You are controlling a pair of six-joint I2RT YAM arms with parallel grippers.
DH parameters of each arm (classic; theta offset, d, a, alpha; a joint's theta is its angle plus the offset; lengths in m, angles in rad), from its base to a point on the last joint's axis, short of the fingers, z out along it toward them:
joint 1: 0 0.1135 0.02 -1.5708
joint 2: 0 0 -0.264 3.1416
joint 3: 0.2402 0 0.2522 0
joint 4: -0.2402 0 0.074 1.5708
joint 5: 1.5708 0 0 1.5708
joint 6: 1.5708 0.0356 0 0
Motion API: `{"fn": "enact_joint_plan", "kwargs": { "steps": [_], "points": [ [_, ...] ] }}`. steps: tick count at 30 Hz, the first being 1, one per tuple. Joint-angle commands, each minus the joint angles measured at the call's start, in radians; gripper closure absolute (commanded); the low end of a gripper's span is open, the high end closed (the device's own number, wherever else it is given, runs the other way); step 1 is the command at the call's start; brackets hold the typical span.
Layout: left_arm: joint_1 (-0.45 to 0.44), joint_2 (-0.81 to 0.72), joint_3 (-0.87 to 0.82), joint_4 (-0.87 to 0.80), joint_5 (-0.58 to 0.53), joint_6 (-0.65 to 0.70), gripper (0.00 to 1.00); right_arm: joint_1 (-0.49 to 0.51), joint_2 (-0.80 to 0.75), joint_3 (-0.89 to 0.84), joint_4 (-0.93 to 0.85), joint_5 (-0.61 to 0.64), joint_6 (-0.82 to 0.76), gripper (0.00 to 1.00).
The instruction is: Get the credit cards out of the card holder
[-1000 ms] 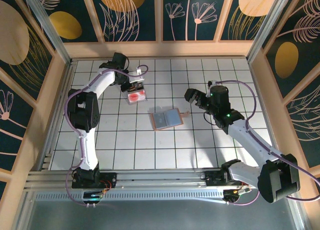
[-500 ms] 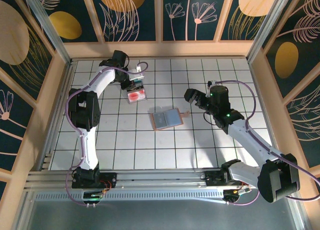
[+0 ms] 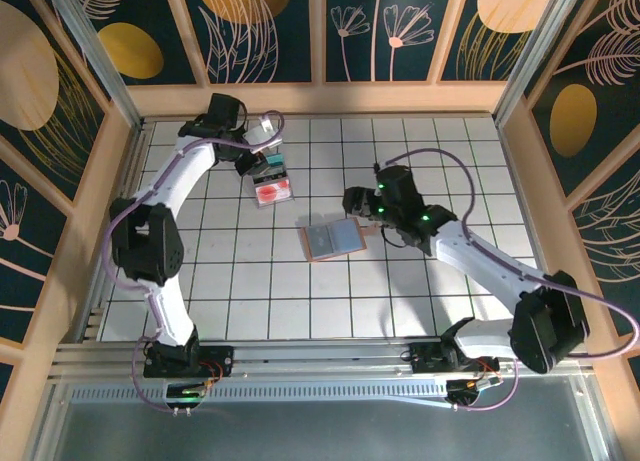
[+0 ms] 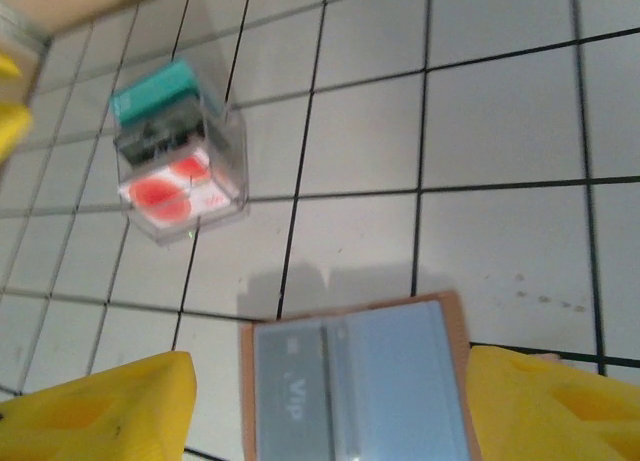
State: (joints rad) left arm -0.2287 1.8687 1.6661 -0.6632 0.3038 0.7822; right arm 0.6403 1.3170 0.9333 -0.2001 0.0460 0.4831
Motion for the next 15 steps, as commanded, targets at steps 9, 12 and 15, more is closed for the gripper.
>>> {"fn": "enact_joint_plan", "kwargs": {
  "steps": [9, 12, 15],
  "points": [
    [0.003, -0.377, -0.382, 0.410, -0.029, -0.476, 0.01, 0.182, 0.236, 0.125, -0.177, 0.079, -0.076, 0.42],
    [0.006, -0.455, -0.491, 0.532, -0.103, -0.617, 0.01, 0.213, 0.291, 0.144, -0.186, 0.066, -0.093, 0.44],
    [0.004, -0.518, -0.580, 0.621, -0.203, -0.746, 0.01, 0.228, 0.336, 0.157, -0.182, 0.054, -0.107, 0.44]
  ]
}}
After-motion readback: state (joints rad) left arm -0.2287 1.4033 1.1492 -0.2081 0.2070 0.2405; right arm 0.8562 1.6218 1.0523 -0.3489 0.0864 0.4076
